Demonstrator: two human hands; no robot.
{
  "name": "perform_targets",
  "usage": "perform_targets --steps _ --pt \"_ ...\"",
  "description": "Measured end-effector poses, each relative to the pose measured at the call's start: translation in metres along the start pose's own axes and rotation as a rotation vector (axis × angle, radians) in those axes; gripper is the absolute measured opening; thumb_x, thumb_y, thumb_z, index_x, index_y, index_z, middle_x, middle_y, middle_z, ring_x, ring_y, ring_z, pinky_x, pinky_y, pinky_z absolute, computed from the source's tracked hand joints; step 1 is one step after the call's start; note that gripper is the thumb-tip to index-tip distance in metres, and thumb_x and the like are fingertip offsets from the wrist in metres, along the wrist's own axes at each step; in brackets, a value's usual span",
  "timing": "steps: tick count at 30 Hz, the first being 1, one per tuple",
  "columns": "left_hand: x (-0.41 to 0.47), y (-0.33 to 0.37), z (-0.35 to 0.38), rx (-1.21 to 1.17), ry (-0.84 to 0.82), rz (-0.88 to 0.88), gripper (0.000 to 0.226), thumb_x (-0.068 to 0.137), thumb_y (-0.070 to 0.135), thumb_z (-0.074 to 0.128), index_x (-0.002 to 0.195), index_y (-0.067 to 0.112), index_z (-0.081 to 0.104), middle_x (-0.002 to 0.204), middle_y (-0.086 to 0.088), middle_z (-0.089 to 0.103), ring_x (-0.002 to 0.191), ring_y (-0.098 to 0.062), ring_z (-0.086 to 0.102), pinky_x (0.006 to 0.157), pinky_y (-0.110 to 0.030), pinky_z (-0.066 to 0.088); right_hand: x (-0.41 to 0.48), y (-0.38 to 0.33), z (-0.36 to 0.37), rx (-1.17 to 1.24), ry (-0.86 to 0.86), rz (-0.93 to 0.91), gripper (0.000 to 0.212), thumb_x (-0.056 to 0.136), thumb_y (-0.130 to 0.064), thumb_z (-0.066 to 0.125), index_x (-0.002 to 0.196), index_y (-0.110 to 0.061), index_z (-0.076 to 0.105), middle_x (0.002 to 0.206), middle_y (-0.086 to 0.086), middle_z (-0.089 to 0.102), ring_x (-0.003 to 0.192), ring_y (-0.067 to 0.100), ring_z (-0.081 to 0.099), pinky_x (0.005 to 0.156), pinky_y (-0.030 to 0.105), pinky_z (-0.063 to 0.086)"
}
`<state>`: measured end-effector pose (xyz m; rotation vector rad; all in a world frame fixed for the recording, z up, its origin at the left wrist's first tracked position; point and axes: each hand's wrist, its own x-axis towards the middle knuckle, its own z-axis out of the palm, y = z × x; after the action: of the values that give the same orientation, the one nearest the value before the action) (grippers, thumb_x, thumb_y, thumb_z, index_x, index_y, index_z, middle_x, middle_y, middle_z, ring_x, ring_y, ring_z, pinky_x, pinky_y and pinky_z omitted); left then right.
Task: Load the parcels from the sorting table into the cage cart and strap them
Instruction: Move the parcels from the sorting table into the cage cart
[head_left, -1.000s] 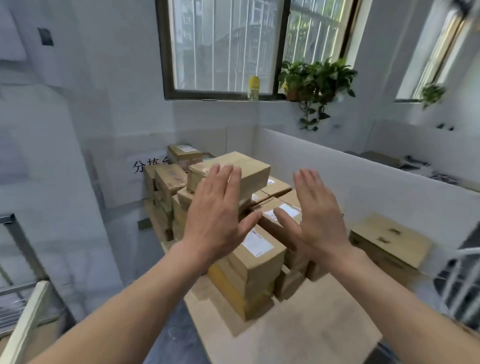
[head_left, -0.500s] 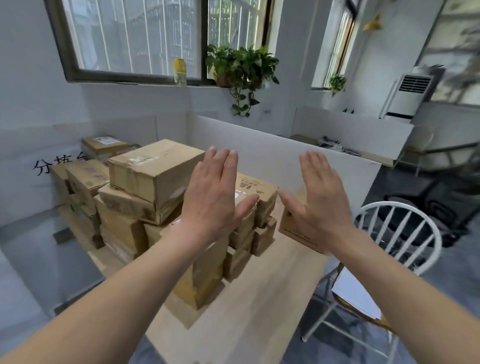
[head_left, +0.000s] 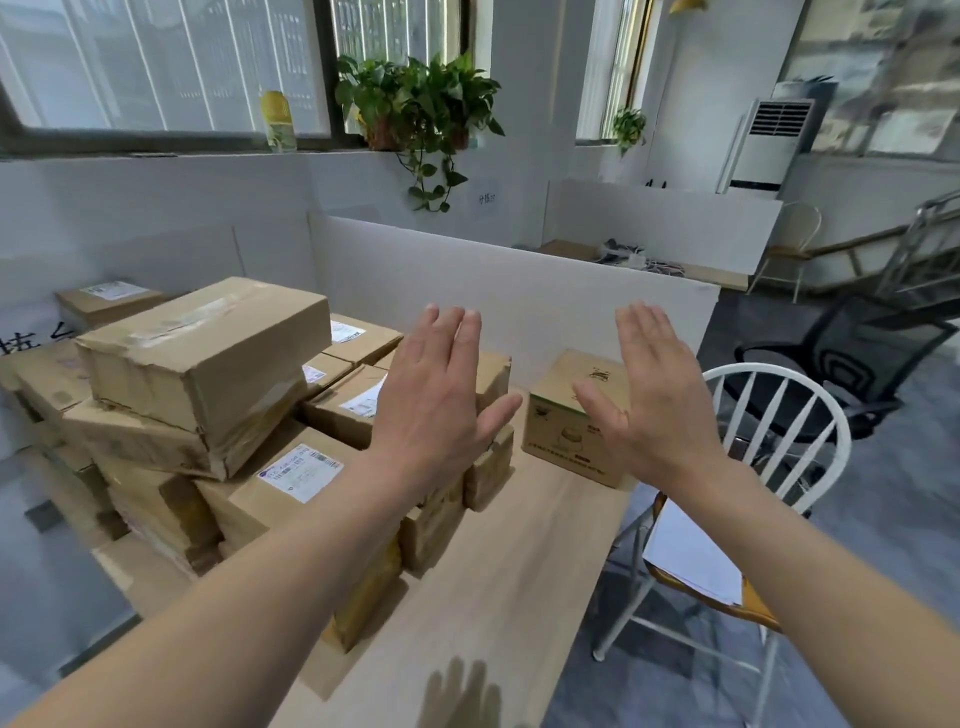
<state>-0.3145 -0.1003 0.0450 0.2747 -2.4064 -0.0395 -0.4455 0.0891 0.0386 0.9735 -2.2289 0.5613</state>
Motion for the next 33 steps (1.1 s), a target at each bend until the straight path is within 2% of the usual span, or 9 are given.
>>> perform_targets --steps 4,6,9,15,19,24,26,28,33 --pt "0.04 0.018 0.062 -0.034 -0.069 0.001 0.086 0.09 0.062 0.045 0.151 0.003 0.03 0.153 -0.016 0.036 0.147 -0.035 0.024 0.118 -0.05 0.027 0.014 0.059 0.05 0.027 -0.036 0.039 0.083 0.094 -0.056 0.045 0.153 -0.001 0.028 0.16 0.019 0.027 0.151 0.031 0.019 0.121 0.046 0.018" --pt "0.063 0.028 0.103 -0.032 -0.134 0.001 0.087 0.091 0.06 0.05 0.154 0.006 0.022 0.158 -0.013 0.028 0.15 -0.031 0.016 0.122 -0.045 0.016 0.023 0.096 0.084 0.041 -0.074 0.069 0.083 0.093 -0.056 0.045 0.153 -0.001 0.028 0.16 0.019 0.027 0.151 0.031 0.018 0.121 0.047 0.018" --pt "0.101 0.043 0.174 -0.033 -0.218 -0.01 0.088 0.093 0.061 0.045 0.156 0.008 0.014 0.161 -0.011 0.02 0.151 -0.027 0.008 0.121 -0.035 0.002 0.032 0.154 0.138 0.07 -0.171 0.147 0.085 0.095 -0.059 0.041 0.155 -0.002 0.024 0.162 0.017 0.023 0.152 0.029 0.014 0.122 0.039 0.01" --pt "0.158 0.051 0.307 -0.038 -0.429 -0.125 0.084 0.095 0.061 0.042 0.155 0.009 0.013 0.16 -0.011 0.02 0.151 -0.028 0.009 0.122 -0.039 0.01 0.042 0.252 0.238 0.084 -0.437 0.25 0.085 0.097 -0.061 0.039 0.158 -0.009 0.011 0.166 0.012 0.01 0.154 0.025 0.003 0.123 0.04 0.009" --pt "0.177 0.045 0.372 -0.052 -0.517 -0.195 0.076 0.094 0.056 0.049 0.147 0.007 0.027 0.149 -0.013 0.033 0.141 -0.029 0.025 0.116 -0.039 0.026 0.052 0.285 0.283 0.093 -0.559 0.337 0.086 0.097 -0.061 0.041 0.159 -0.014 0.004 0.167 0.013 0.0 0.154 0.026 -0.003 0.123 0.043 0.009" --pt "0.186 0.043 0.425 -0.149 -0.683 -0.356 0.065 0.093 0.051 0.055 0.141 0.011 0.037 0.149 -0.012 0.028 0.139 -0.029 0.027 0.109 -0.04 0.033 0.052 0.307 0.324 0.085 -0.749 0.439 0.09 0.094 -0.068 0.039 0.158 -0.019 0.0 0.163 0.02 -0.017 0.151 0.031 -0.016 0.124 0.049 0.011" --pt "0.185 0.04 0.443 -0.161 -0.716 -0.409 0.055 0.089 0.055 0.057 0.123 0.013 0.048 0.134 -0.01 0.035 0.131 -0.03 0.032 0.101 -0.042 0.041 0.052 0.31 0.333 0.106 -0.78 0.456 0.088 0.094 -0.068 0.037 0.158 -0.018 0.005 0.162 0.019 -0.022 0.15 0.031 -0.023 0.122 0.049 0.01" --pt "0.186 0.039 0.457 -0.177 -0.721 -0.455 0.052 0.087 0.059 0.058 0.113 0.014 0.052 0.125 -0.006 0.035 0.126 -0.027 0.031 0.1 -0.043 0.041 0.055 0.31 0.336 0.119 -0.795 0.464 0.086 0.095 -0.067 0.037 0.158 -0.017 0.006 0.161 0.017 -0.025 0.148 0.03 -0.027 0.121 0.048 0.011" --pt "0.193 0.038 0.468 -0.186 -0.739 -0.533 0.059 0.082 0.06 0.064 0.123 0.019 0.053 0.137 -0.008 0.033 0.132 -0.032 0.027 0.109 -0.046 0.036 0.055 0.314 0.337 0.168 -0.827 0.511 0.084 0.093 -0.067 0.043 0.158 -0.025 0.008 0.162 0.011 -0.027 0.149 0.037 -0.022 0.12 0.054 0.013"
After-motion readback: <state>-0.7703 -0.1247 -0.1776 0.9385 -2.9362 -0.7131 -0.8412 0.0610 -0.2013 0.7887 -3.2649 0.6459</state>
